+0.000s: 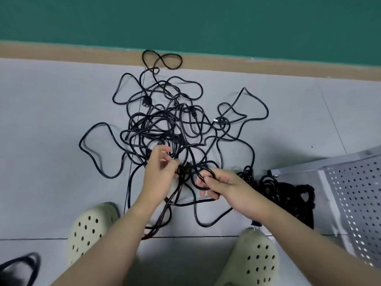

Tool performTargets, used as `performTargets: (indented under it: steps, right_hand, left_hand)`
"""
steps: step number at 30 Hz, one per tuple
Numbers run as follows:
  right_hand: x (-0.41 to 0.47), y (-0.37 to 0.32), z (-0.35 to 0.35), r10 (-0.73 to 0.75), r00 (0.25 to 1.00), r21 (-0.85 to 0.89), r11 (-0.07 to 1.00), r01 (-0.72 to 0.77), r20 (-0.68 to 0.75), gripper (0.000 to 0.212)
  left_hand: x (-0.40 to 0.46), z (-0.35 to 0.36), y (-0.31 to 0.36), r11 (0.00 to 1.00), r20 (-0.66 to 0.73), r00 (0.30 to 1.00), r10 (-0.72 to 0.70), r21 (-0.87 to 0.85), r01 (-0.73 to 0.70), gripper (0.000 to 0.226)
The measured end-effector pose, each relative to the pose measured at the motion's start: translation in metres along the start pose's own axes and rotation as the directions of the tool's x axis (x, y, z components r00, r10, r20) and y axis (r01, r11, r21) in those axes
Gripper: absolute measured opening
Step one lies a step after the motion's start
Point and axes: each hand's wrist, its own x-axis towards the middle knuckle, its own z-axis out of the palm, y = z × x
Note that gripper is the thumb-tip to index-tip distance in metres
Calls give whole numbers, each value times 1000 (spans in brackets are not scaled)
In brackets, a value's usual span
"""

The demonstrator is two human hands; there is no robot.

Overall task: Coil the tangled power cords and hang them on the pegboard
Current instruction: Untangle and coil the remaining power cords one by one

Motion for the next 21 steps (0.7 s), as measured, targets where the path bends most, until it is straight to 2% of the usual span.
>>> performTargets:
  steps: [2, 4, 5, 7, 11, 12, 14, 16, 18, 19, 21]
  right_hand:
    - [-5, -7, 3, -44, 999, -21, 999, 45, 12, 20]
    - [-9, -6, 3, -91, 994, -131, 987, 98, 59, 20]
    - [-10, -5, 4, -93, 993, -173, 979, 104, 73, 22]
    - [-12, 1, 4, -69, 997, -190, 979, 76, 42, 22]
    - [-16, 14, -5, -2, 999, -209, 978, -6, -36, 15]
    - [-15, 17, -10, 15, 998, -237, 971, -27, -55, 16]
    - [-5, 21, -21, 2, 978, -233, 971, -51, -207, 30]
    - [11, 14, -27, -82, 935, -287, 958, -21, -345, 40]
    - [32, 1, -27, -221, 929, -515, 856, 40, -297, 62]
    - [44, -5, -25, -247, 936, -604, 795, 49, -250, 64]
    - [65, -17, -20, -245, 949, -671, 739, 50, -200, 54]
  left_hand:
    - [12, -5, 8, 988, 194, 980, -31, 154, 0, 25]
    - [17, -4, 16, 965, 328, 943, -62, 262, -27, 8]
    - [19, -5, 19, 939, 328, 943, -50, 337, -67, 11]
    - [21, -7, 27, 848, 299, 954, -4, 507, -156, 30]
    - [16, -12, 57, 656, 255, 963, 86, 713, -247, 40]
    - [13, -14, 68, 615, 261, 959, 106, 741, -270, 41]
    - [5, -21, 90, 591, 308, 945, 106, 745, -309, 41]
    - [-6, -29, 115, 571, 379, 918, 114, 731, -373, 40]
    - [-18, -36, 140, 536, 442, 882, 162, 712, -455, 39]
    - [-24, -39, 154, 529, 459, 870, 180, 700, -480, 39]
    - [-33, -47, 181, 556, 467, 865, 182, 677, -482, 39]
